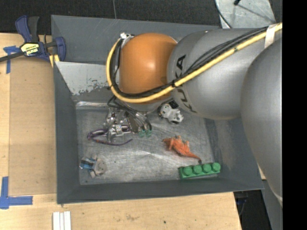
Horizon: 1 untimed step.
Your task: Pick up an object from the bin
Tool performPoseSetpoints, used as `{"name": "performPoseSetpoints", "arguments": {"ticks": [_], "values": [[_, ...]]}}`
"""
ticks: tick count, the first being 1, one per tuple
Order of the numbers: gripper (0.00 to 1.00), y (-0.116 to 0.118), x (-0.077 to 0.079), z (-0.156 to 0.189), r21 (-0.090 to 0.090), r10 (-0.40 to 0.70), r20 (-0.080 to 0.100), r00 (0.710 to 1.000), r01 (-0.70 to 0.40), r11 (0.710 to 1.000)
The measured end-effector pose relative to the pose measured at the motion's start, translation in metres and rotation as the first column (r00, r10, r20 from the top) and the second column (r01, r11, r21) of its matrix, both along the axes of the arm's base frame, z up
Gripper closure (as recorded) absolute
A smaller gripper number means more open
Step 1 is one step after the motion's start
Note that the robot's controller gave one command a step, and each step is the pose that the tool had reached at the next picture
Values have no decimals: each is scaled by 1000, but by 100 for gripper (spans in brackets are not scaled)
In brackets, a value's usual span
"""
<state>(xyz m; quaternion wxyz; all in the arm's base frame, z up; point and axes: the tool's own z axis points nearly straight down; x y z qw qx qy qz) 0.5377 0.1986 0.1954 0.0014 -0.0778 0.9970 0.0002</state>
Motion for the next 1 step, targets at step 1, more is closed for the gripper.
{"name": "performPoseSetpoints", "arguments": {"ticks": [1], "values": [[100,-7,-22,42,-3,-6,-9,1000,6,1000]]}}
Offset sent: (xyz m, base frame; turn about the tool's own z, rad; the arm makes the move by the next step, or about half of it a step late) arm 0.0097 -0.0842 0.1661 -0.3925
